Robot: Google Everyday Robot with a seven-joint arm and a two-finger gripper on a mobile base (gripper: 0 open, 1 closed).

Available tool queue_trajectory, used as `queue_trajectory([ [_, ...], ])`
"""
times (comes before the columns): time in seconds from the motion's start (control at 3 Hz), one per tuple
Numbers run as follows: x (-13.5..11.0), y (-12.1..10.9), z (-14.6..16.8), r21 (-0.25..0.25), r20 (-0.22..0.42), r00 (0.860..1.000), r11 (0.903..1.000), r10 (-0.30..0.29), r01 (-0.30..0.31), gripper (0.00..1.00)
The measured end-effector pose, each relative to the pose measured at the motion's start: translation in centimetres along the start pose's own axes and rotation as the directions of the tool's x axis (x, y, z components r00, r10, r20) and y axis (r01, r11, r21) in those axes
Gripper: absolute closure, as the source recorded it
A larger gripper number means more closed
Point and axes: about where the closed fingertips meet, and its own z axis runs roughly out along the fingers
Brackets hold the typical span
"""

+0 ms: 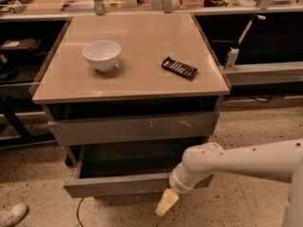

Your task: Open middle drawer

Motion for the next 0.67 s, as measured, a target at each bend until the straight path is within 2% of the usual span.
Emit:
queue_trajectory([
  [0.33,2.30,3.15,-0.54,-0.058,-0.029,1.000,0.9983,0.001,-0.002,0.00],
  [0.67,1.94,2.98,-0.52,-0.057,-0.021,1.000,0.9983,-0.014,0.012,0.00],
])
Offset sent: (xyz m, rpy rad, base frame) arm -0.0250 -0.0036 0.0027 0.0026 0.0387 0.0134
